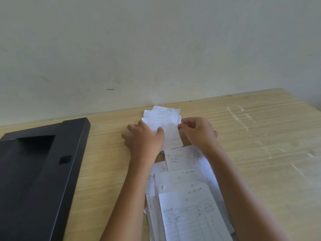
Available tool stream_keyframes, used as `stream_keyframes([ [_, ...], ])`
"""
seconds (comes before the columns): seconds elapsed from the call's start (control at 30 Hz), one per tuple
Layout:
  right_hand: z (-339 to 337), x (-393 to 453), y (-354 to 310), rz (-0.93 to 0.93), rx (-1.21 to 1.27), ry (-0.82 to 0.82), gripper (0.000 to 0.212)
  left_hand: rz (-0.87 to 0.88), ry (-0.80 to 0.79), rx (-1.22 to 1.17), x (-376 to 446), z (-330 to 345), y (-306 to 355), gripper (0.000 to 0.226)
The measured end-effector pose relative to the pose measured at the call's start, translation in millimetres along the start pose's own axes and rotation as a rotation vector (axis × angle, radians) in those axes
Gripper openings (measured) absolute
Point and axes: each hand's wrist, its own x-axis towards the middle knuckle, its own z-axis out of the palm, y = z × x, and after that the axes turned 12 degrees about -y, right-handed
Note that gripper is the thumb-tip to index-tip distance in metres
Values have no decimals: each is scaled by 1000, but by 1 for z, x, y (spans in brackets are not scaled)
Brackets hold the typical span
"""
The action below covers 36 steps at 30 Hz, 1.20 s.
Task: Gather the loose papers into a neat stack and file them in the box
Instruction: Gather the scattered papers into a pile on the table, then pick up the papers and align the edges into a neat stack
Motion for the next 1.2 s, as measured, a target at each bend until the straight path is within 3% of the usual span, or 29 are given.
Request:
stream_keyframes([
  [0.13,-1,-2,3,-31,62,10,7,-69,-21,25,16,-1,12,54],
  [0.27,-1,0,5,-38,104,-17,21,-25,-43,109,35,-5,12,46],
  [0.63,2,4,11,-47,121,-21,29,-3,-125,134,57,-18,12,39],
  [0.83,3,11,11,-42,64,-12,11,57,-107,-121,50,-27,9,38],
  [1.03,-6,4,4,-22,127,-55,23,78,-95,-696,-12,-56,-21,25],
  [1.2,-33,-21,9,-73,312,-9,24,148,-104,-921,-84,-72,-37,16],
])
